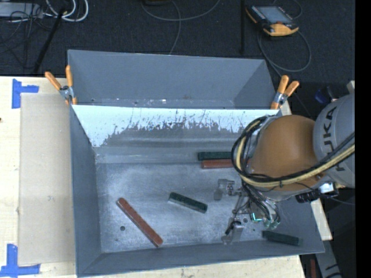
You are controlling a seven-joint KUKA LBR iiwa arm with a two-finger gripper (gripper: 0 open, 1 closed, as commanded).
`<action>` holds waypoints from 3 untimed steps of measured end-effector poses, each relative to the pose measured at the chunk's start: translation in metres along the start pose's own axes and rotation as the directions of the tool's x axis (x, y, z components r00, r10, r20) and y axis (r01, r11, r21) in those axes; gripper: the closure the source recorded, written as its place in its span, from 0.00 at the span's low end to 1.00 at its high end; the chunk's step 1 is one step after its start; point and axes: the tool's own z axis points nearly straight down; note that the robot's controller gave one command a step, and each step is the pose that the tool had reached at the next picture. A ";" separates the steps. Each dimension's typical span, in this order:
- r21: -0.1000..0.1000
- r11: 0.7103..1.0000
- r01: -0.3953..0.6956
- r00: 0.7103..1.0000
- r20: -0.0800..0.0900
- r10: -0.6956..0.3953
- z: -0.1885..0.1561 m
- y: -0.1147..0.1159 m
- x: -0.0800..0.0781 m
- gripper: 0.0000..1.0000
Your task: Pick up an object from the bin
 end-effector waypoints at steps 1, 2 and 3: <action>-0.003 1.000 -0.026 1.000 0.008 0.026 0.078 0.068 -0.064 0.00; 0.000 1.000 -0.029 1.000 0.009 0.029 0.075 0.064 -0.064 1.00; 0.000 0.999 -0.039 0.999 0.019 0.039 -0.026 0.042 -0.076 1.00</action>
Offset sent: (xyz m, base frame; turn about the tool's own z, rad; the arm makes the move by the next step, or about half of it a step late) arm 0.0638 0.0627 -0.0745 0.0322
